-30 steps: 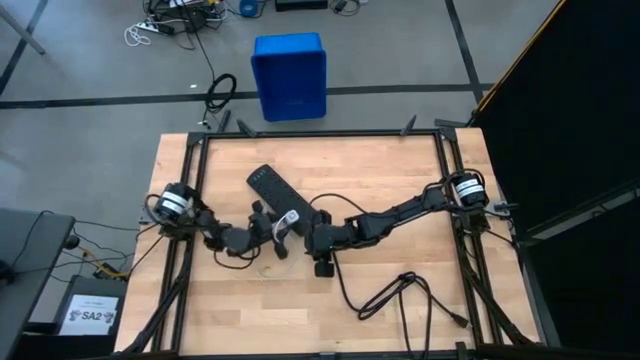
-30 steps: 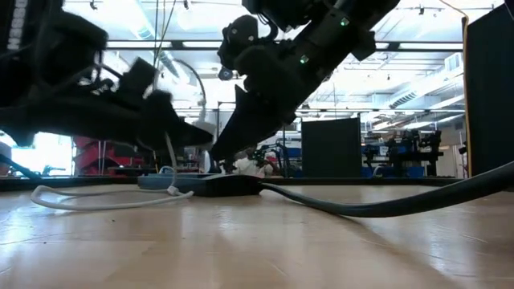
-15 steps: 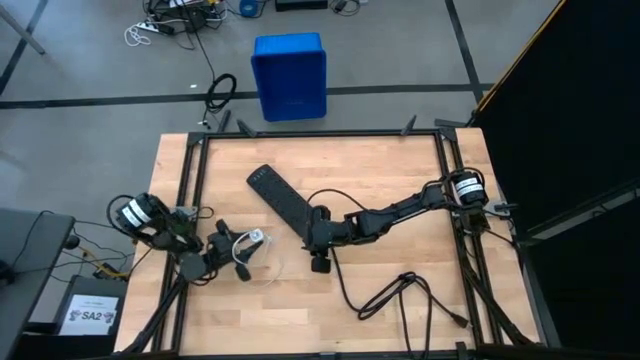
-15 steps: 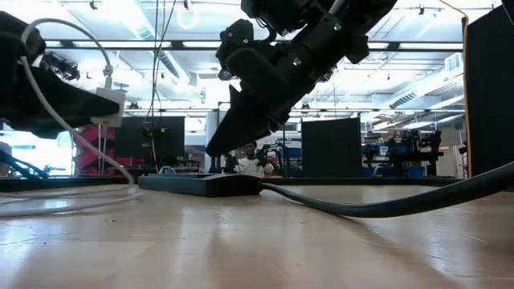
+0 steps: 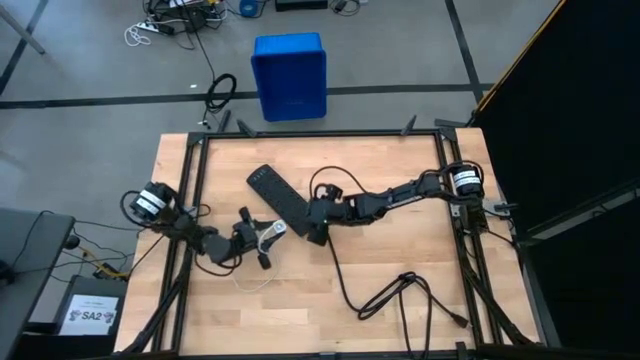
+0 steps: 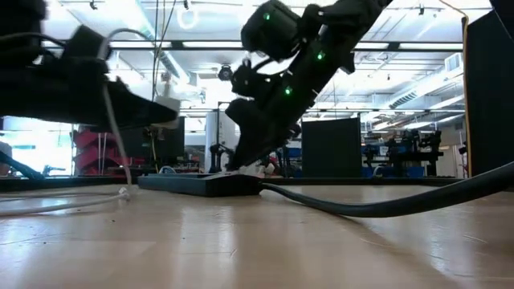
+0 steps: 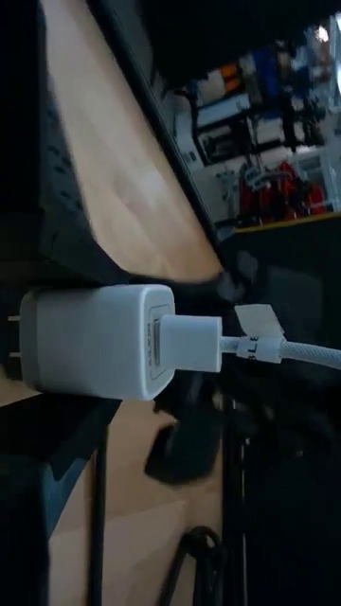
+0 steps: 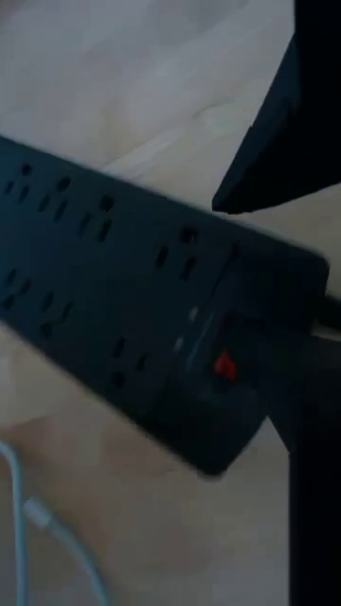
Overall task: Insert USB
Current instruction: Insert the white USB cable into the white charger adapter
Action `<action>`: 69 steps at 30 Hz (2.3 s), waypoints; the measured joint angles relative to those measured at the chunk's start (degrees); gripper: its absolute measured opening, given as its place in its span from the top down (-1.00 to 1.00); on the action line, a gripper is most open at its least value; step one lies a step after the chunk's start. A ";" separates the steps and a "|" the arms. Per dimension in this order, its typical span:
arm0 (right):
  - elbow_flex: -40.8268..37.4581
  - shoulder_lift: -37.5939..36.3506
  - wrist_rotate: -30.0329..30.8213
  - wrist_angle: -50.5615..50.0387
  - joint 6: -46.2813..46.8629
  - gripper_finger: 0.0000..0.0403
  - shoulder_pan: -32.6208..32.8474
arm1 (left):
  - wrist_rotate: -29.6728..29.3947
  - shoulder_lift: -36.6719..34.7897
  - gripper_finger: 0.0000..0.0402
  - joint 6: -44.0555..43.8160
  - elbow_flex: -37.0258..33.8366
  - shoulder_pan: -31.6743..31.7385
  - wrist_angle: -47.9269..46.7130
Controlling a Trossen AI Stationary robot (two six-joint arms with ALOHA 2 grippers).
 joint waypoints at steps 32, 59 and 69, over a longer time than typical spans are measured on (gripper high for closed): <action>0.17 4.79 -8.01 3.25 3.98 -0.18 -1.81 | 13.76 7.13 0.37 -1.57 2.61 13.14 -0.04; 0.22 4.73 -9.54 2.00 2.05 -0.19 -3.29 | 21.76 3.32 0.37 4.39 5.46 15.32 0.04; 0.41 4.48 -9.59 -0.58 -3.71 -0.14 -6.06 | 25.36 3.35 0.37 2.99 6.10 22.70 0.01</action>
